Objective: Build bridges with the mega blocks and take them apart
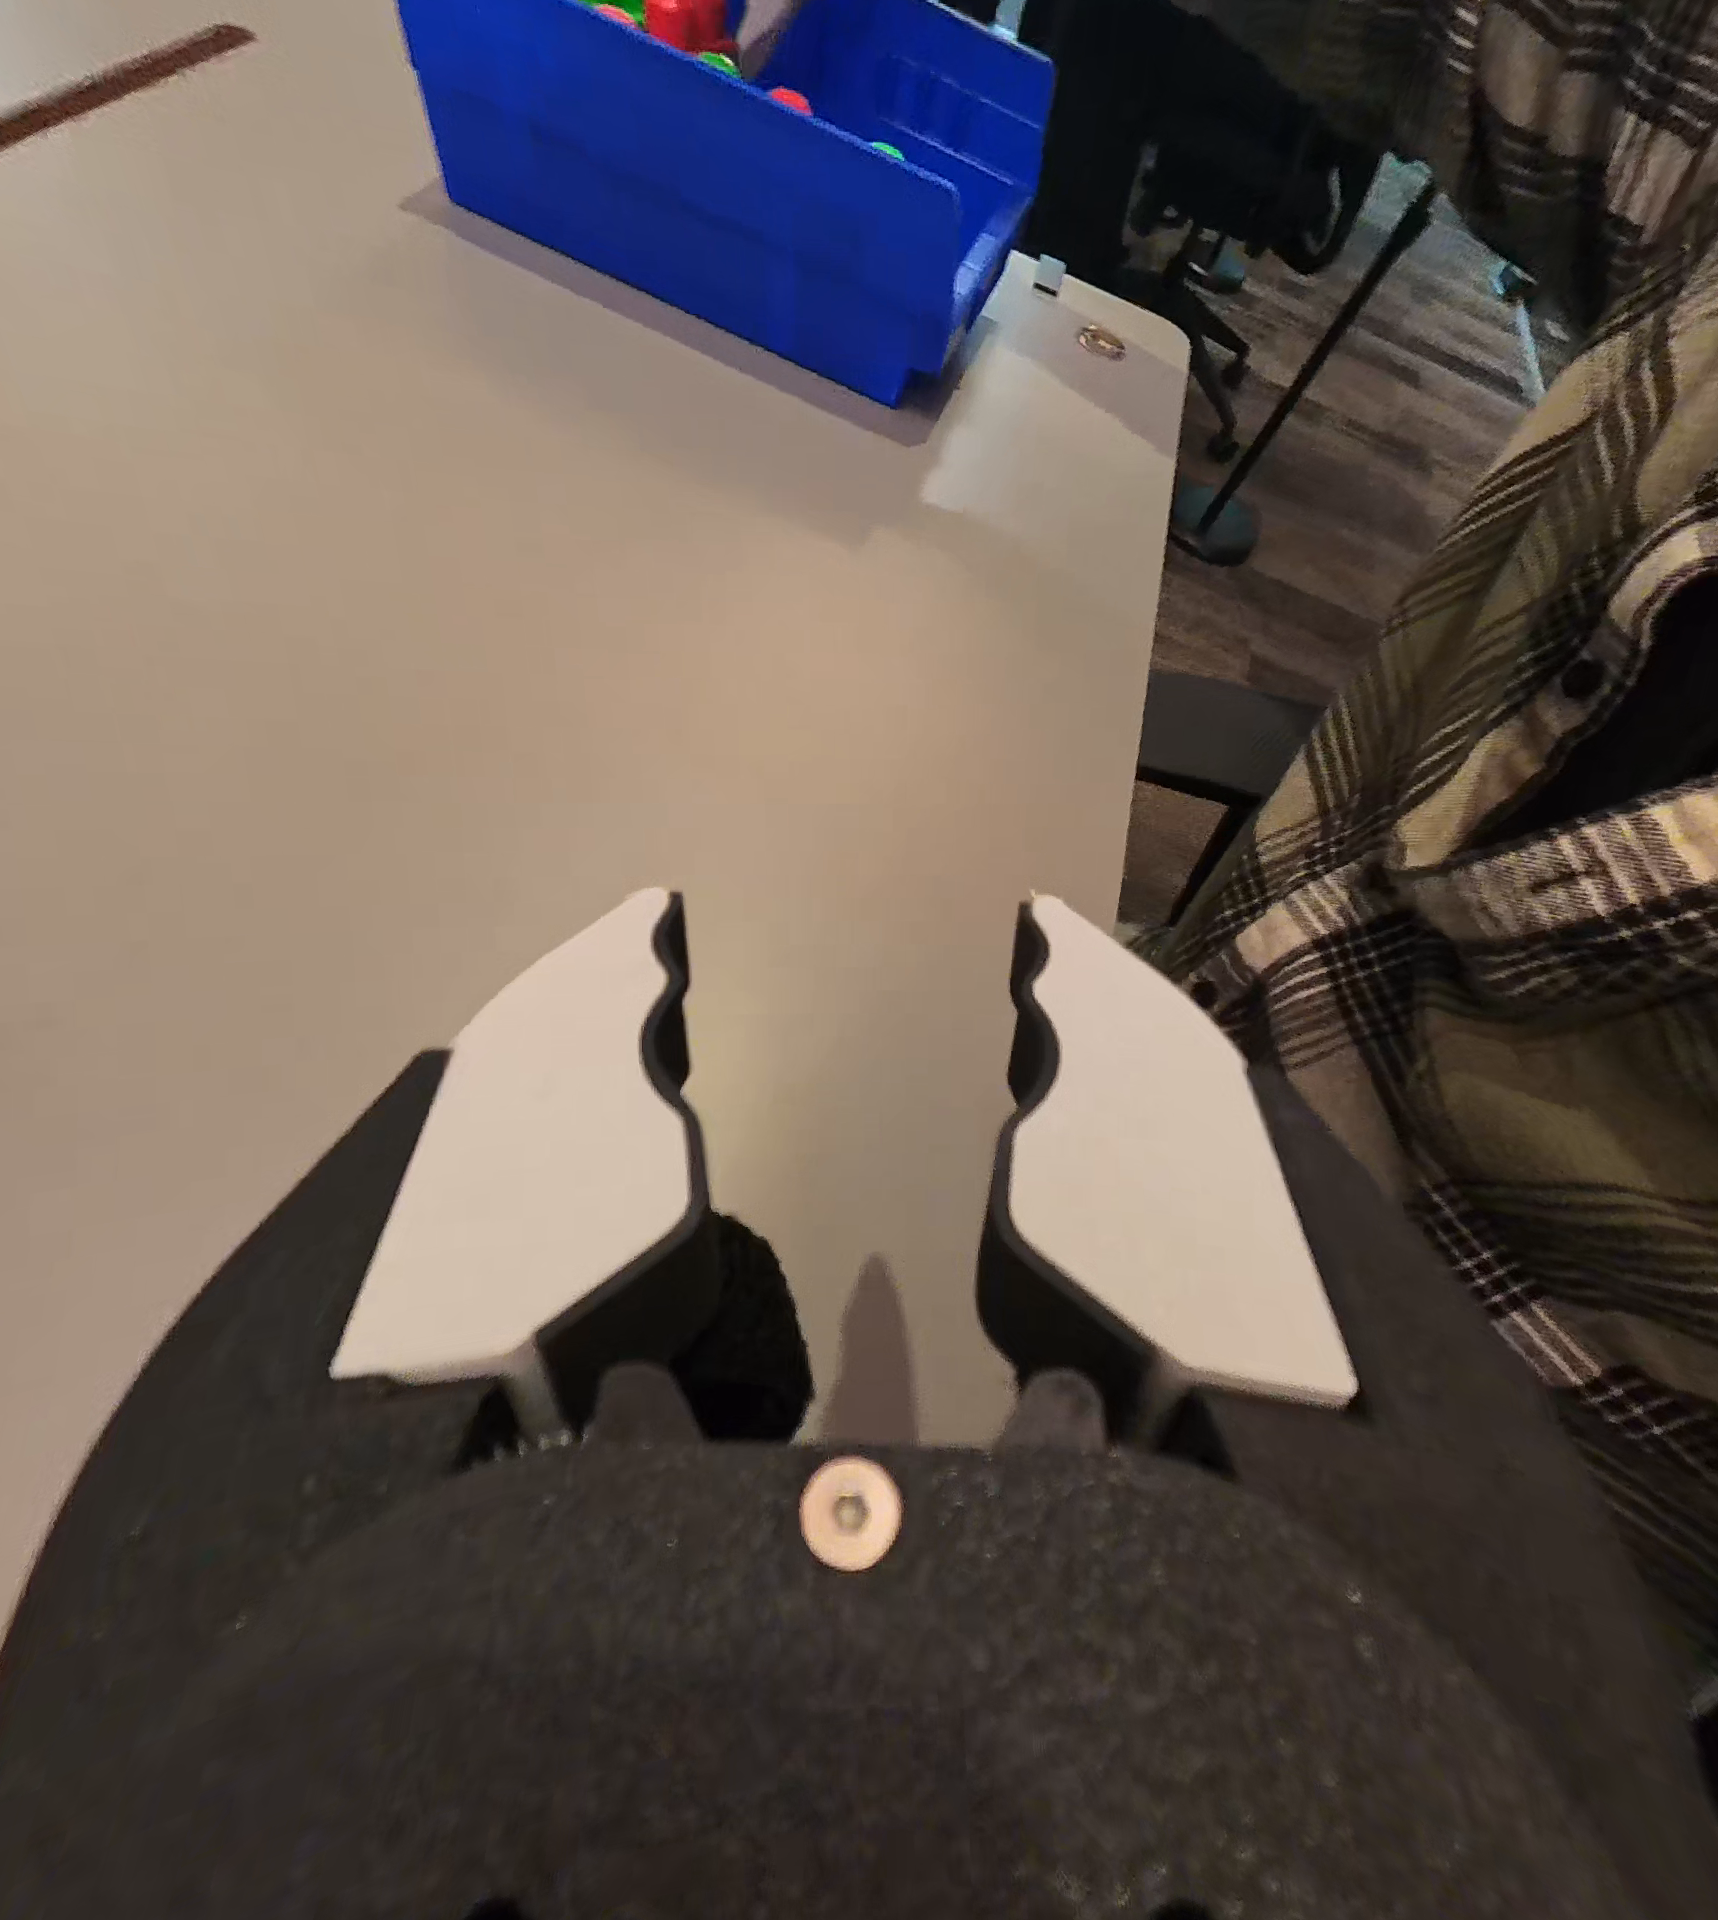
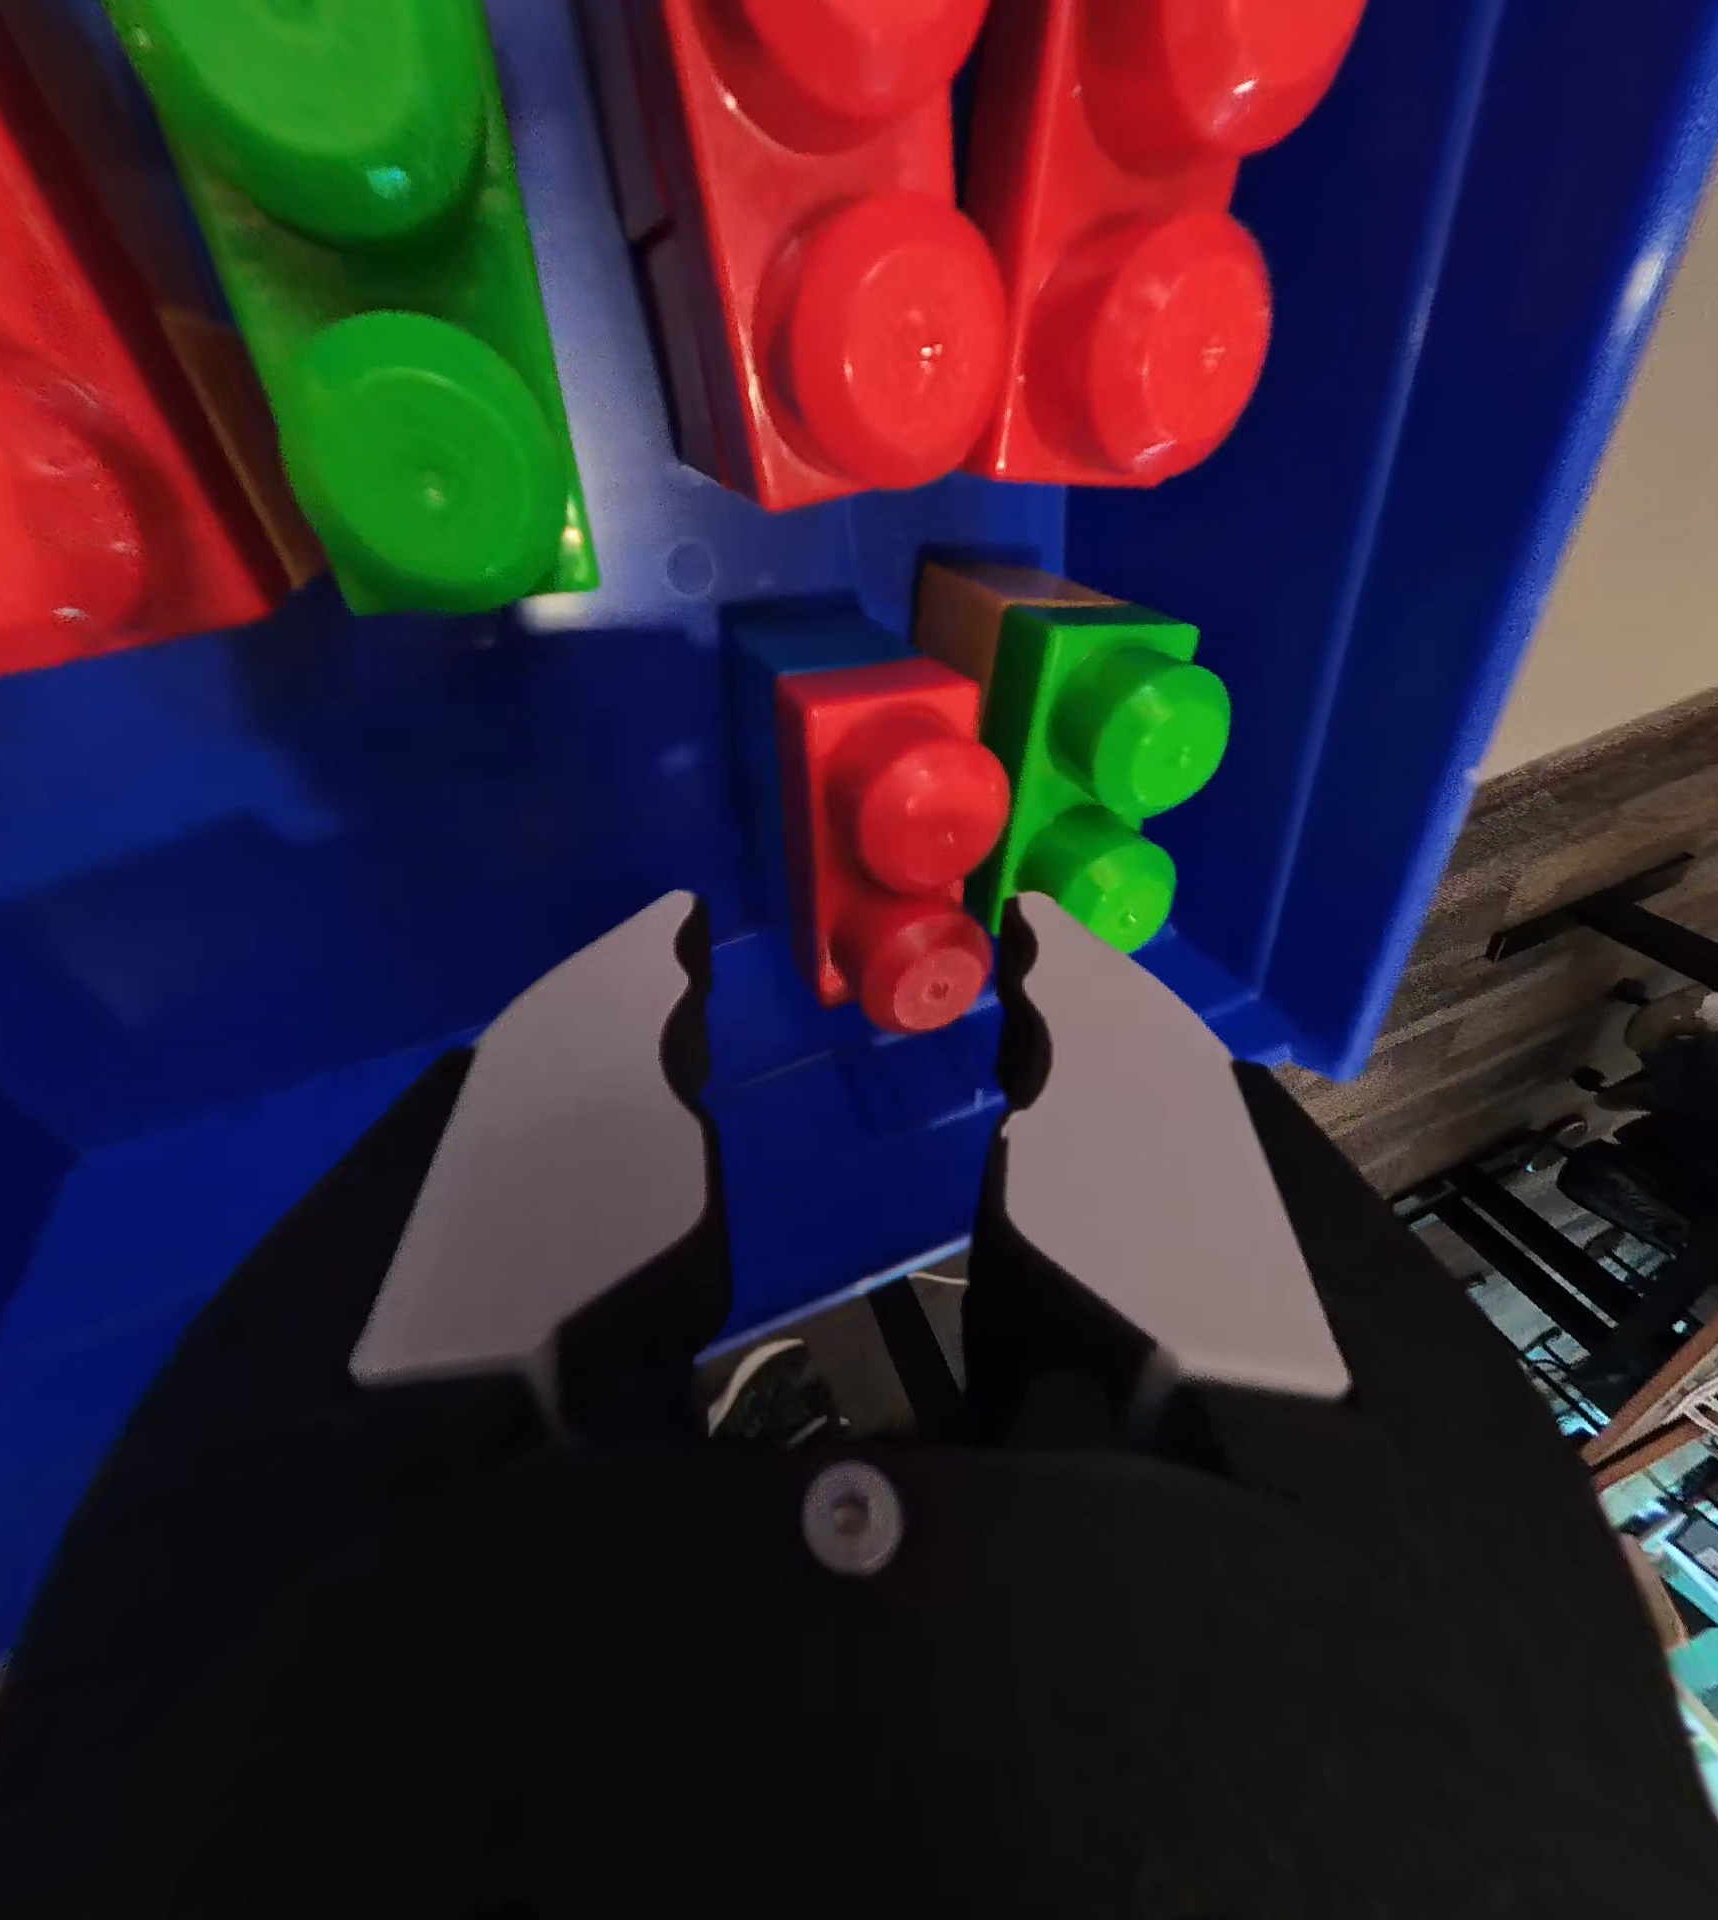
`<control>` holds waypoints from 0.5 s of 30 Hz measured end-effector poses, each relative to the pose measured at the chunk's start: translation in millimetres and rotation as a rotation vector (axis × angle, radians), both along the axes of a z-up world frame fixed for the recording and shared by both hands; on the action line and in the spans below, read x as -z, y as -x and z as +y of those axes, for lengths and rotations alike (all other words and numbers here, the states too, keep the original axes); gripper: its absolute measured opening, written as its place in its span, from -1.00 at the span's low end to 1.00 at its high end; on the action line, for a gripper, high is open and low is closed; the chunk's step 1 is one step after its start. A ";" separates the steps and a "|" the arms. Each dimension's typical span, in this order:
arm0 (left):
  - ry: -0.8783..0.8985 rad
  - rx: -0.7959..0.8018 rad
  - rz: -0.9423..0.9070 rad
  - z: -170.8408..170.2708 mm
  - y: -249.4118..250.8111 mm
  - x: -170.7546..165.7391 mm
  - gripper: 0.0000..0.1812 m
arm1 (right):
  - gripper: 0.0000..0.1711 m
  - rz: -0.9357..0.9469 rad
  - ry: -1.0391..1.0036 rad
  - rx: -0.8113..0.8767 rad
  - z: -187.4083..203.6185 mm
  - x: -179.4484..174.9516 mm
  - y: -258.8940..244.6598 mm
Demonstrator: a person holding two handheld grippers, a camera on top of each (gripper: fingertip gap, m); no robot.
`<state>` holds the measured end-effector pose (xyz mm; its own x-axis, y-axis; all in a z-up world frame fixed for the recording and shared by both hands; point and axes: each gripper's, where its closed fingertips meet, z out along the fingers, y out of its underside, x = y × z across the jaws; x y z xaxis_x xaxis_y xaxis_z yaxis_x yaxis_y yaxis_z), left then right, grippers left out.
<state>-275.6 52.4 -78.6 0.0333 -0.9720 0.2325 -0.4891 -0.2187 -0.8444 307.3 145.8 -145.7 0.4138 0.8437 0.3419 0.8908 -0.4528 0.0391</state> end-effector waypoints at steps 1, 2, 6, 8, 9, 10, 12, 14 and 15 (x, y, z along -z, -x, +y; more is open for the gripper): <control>-0.017 -0.019 -0.016 2.6 4.6 -2.2 -0.34 | -0.32 0.019 -0.024 0.018 -0.1 -7.5 1.3; -0.024 -0.047 -0.029 5.9 10.1 -4.7 -0.34 | -0.26 0.051 -0.053 0.046 -0.4 -16.8 4.3; -0.106 -0.214 -0.053 24.6 54.1 -18.2 -0.33 | -0.08 0.169 -0.224 0.145 -3.5 -70.5 22.1; -0.161 -0.346 -0.045 41.2 94.8 -24.1 -0.31 | 0.04 0.240 -0.295 0.203 -10.7 -99.7 39.9; -0.174 -0.429 -0.038 51.7 120.0 -26.9 -0.32 | 0.04 0.270 -0.334 0.212 -14.6 -114.2 51.8; -0.179 -0.516 -0.028 62.7 147.4 -29.4 -0.32 | 0.05 0.309 -0.369 0.212 -19.2 -127.4 67.2; -0.189 -0.681 -0.018 83.0 203.1 -34.7 -0.30 | 0.07 0.401 -0.420 0.221 -29.9 -147.4 104.6; -0.194 -0.788 0.012 100.3 252.6 -35.6 -0.30 | 0.10 0.520 -0.440 0.206 -40.8 -157.8 152.6; -0.201 -0.826 0.055 109.4 275.3 -32.9 -0.30 | 0.11 0.590 -0.450 0.196 -44.9 -160.3 179.0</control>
